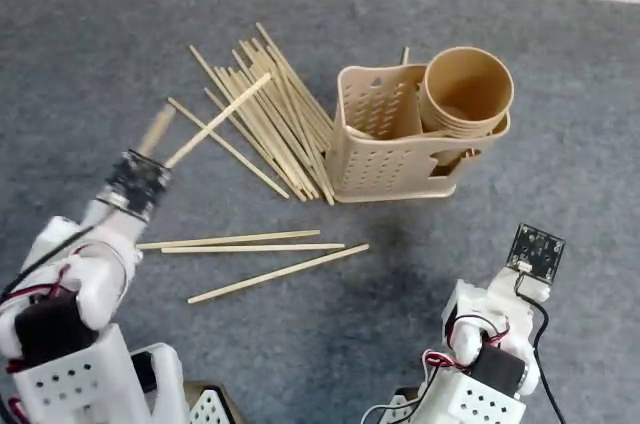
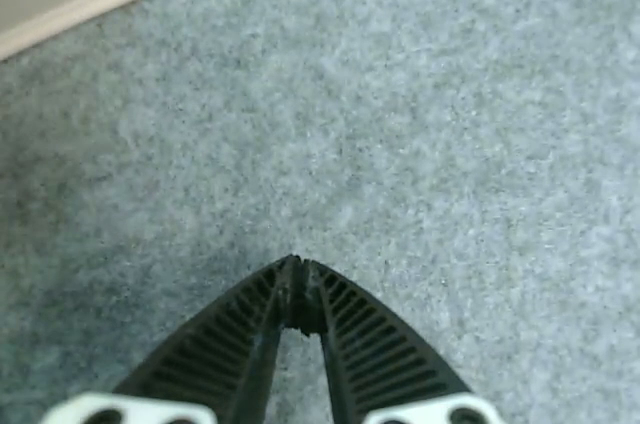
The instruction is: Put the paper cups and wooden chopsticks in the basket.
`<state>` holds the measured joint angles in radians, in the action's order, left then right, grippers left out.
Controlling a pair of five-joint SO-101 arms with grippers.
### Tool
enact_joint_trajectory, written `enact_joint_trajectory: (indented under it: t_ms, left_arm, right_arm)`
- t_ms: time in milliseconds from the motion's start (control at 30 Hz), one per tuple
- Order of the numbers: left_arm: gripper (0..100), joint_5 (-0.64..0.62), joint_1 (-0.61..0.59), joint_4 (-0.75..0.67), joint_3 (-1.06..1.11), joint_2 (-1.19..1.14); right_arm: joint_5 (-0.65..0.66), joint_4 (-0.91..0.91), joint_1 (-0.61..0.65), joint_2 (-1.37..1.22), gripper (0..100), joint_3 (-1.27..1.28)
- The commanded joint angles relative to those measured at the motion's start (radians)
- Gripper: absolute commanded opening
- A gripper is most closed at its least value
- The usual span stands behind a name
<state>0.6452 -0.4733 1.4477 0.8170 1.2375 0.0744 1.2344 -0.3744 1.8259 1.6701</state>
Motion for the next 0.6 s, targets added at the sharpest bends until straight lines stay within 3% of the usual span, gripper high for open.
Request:
enact_joint_trajectory:
  t_ms: [0,267,567]
  left_arm:
    - [0,-0.218,0.088,-0.052,-0.125,-0.021]
    - [0,-0.552,0.364,-0.144,-0.348,-0.16]
    - [0,-0.746,0.582,-0.396,-0.423,-0.309]
  right_arm:
    - [-0.005,-0.027,-0.01,0.008,0.5,0.027]
    - [-0.005,-0.027,-0.01,0.008,0.5,0.027]
    - [-0.005,-0.027,-0.01,0.008,0.5,0.027]
